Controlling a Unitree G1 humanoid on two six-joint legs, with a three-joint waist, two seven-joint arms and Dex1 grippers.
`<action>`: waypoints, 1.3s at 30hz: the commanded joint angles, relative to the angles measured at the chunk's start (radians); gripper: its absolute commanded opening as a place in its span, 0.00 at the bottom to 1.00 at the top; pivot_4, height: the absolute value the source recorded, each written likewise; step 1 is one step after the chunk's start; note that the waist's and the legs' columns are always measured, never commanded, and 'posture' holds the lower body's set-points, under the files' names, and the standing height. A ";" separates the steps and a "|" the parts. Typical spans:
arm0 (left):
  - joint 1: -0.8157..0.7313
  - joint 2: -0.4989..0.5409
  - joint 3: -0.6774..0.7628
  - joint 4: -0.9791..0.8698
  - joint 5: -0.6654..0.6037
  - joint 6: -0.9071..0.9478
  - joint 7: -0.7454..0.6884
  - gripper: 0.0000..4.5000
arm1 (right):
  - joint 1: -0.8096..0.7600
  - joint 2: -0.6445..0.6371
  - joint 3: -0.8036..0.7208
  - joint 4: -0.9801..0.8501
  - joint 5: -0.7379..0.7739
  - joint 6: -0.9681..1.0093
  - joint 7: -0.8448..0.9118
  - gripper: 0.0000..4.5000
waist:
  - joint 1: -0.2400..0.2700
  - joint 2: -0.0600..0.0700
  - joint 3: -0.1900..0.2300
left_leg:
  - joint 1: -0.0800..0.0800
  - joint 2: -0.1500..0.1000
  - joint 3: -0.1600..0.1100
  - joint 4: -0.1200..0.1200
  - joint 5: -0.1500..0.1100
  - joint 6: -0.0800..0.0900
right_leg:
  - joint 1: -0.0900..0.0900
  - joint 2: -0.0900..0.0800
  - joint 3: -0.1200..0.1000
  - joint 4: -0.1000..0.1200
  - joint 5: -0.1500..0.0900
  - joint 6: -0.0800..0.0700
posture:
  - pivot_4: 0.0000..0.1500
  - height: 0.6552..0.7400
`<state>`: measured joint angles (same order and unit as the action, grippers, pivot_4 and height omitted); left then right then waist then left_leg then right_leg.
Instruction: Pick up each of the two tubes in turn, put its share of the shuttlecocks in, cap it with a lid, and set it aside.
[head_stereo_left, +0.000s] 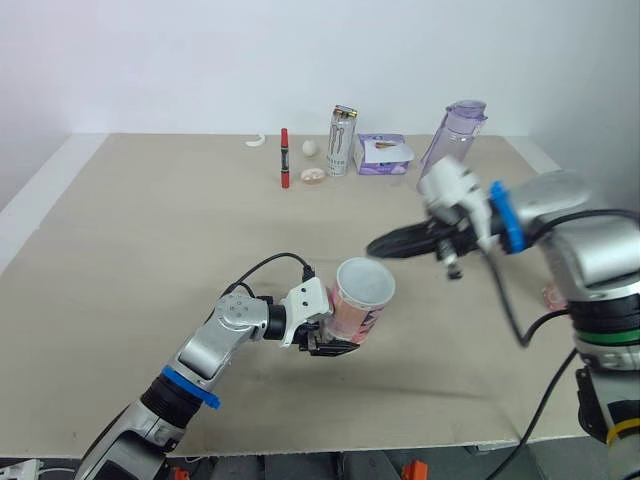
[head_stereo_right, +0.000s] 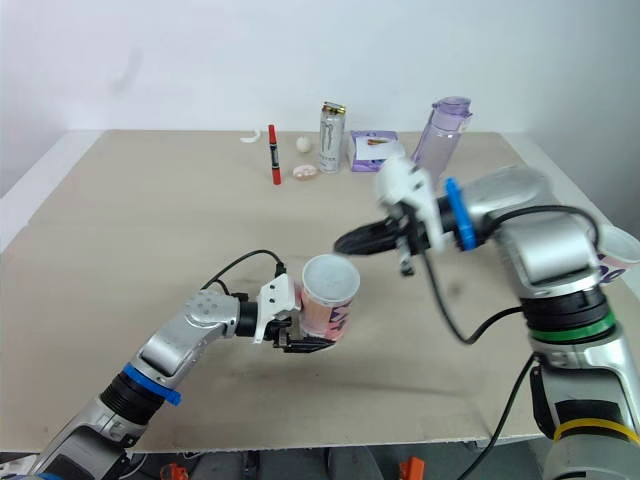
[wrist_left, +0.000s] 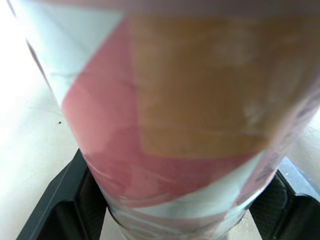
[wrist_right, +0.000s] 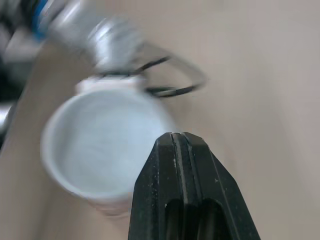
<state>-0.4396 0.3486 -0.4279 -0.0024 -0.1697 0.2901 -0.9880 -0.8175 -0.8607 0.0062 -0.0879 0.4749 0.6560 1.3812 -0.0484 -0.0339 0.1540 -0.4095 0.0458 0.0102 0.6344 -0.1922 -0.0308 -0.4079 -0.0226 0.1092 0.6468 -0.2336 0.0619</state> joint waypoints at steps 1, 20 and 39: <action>0.011 0.037 0.025 0.046 0.038 0.015 0.026 0.77 | 0.104 -0.006 -0.194 -0.060 0.151 0.083 -0.052 0.02 | 0.001 0.000 0.000 | 0.000 0.000 0.000 -0.001 -0.001 0.000 | 0.000 0.001 0.000 0.000 -0.001 0.000 | 1.00 1.00; -0.008 0.012 0.128 0.040 -0.040 -0.165 -0.010 1.00 | 0.765 0.176 -0.086 -0.186 -0.052 -0.372 -0.182 0.71 | 0.002 0.005 0.006 | -0.007 0.000 -0.009 0.001 -0.007 0.005 | -0.001 0.007 0.001 0.000 -0.008 0.003 | 1.00 1.00; 0.114 0.170 0.273 -0.028 -0.171 -0.202 -0.171 1.00 | 0.607 0.399 0.121 0.002 -0.188 -0.516 -0.358 0.97 | 0.001 0.005 0.008 | -0.009 0.001 -0.010 0.000 -0.007 0.005 | -0.002 0.008 0.000 0.000 -0.009 0.003 | 1.00 1.00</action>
<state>-0.3290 0.5060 -0.1888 0.0139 -0.3225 0.1146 -1.1513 -0.1919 -0.4693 0.1190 -0.0793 0.2878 0.1545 1.0322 -0.0477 -0.0287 0.1618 -0.4183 0.0465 0.0004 0.6348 -0.1993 -0.0261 -0.4102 -0.0143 0.1092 0.6471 -0.2421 0.0644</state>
